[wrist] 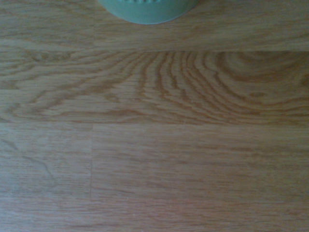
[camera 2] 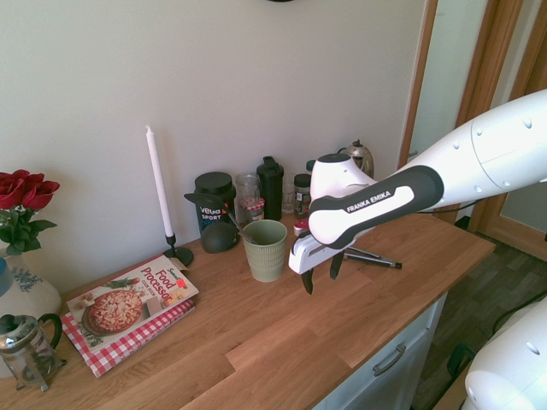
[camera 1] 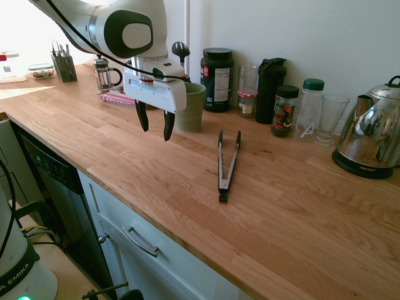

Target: Put the tongs back in the holder

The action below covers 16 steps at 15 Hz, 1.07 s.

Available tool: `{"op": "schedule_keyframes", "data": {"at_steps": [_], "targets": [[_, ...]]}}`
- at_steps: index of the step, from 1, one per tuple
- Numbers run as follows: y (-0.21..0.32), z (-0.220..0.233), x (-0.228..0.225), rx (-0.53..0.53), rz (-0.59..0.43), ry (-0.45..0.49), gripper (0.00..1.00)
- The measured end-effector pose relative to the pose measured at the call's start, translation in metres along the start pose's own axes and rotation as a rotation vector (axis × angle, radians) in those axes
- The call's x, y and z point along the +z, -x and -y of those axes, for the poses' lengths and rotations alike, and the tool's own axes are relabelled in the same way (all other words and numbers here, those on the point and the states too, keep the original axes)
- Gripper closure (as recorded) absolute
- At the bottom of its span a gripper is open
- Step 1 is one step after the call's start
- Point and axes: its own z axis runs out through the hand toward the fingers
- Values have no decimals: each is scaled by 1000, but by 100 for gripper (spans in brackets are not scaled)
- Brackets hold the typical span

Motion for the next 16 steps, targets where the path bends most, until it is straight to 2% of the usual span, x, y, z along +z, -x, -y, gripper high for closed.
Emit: {"op": "schedule_keyframes", "data": {"at_steps": [3,7,11,16], "targets": [[-1,-1,2,-40,6,22,0],[-28,-3,-39,-285,16,23,0],[-61,-31,-58,-517,-11,85,0],[-105,-31,-29,-581,-31,87,0]]}}
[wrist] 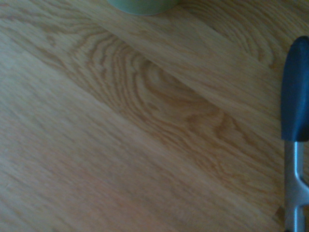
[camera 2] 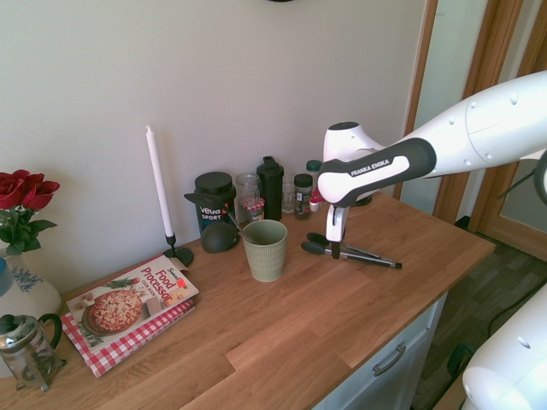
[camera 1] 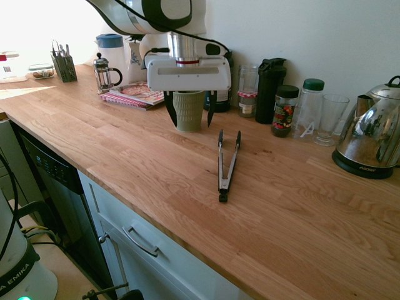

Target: Put the tongs back in the holder

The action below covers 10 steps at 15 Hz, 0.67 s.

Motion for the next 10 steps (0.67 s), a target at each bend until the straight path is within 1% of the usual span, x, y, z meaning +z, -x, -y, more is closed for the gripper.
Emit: {"op": "schedule_keyframes", "data": {"at_steps": [2,6,7,10], "targets": [[-9,-4,22,-10,15,6,0],[-34,-24,47,2,45,11,0],[-41,-27,51,3,48,9,100],[-53,-25,56,6,55,-9,100]]}}
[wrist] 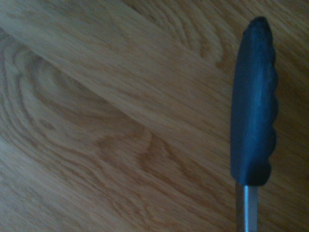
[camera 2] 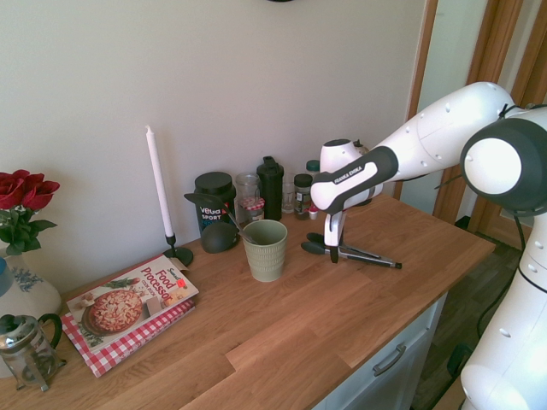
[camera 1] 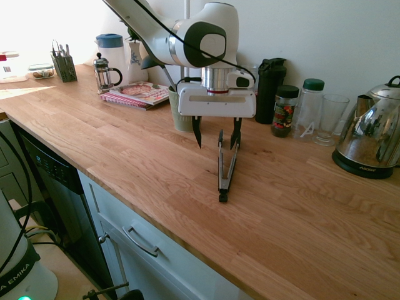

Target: Put the tongs back in the holder

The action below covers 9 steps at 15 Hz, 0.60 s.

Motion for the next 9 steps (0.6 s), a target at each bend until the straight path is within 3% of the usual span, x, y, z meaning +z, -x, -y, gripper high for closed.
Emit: {"op": "schedule_keyframes", "data": {"at_steps": [9], "targets": [[-17,-4,10,25,22,-15,100]]}}
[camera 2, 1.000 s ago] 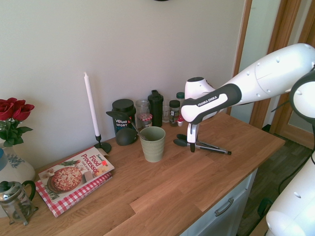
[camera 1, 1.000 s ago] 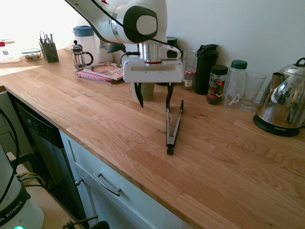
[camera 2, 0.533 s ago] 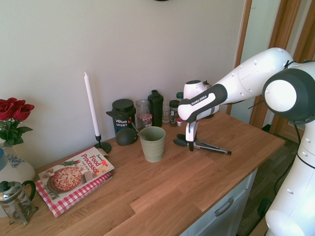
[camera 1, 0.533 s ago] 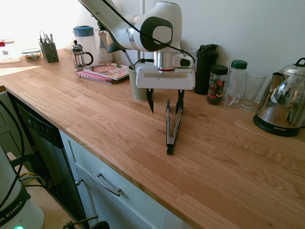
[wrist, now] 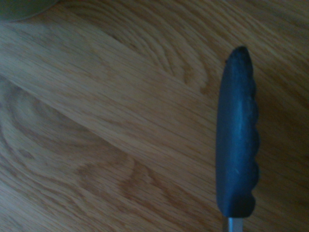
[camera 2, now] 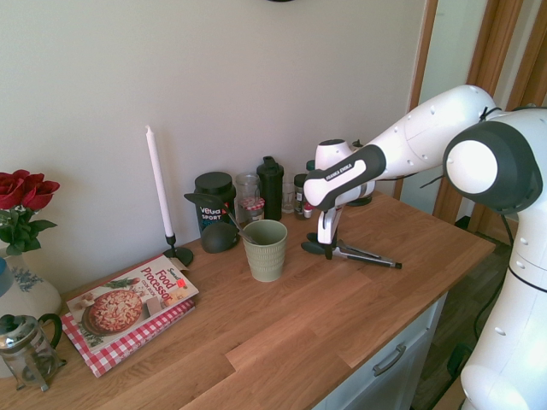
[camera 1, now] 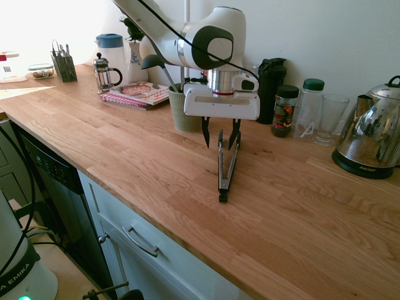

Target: Put the tongs back in the holder

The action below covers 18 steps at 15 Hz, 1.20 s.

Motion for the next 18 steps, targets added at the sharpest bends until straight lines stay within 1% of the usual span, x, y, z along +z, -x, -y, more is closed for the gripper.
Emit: {"op": "schedule_keyframes", "data": {"at_steps": [8,13,16,18], "targets": [[-3,-6,11,12,18,3,100],[-5,-7,10,18,12,0,100],[-10,-10,-4,40,-4,-10,100],[-11,-11,-33,91,-20,-45,100]]}}
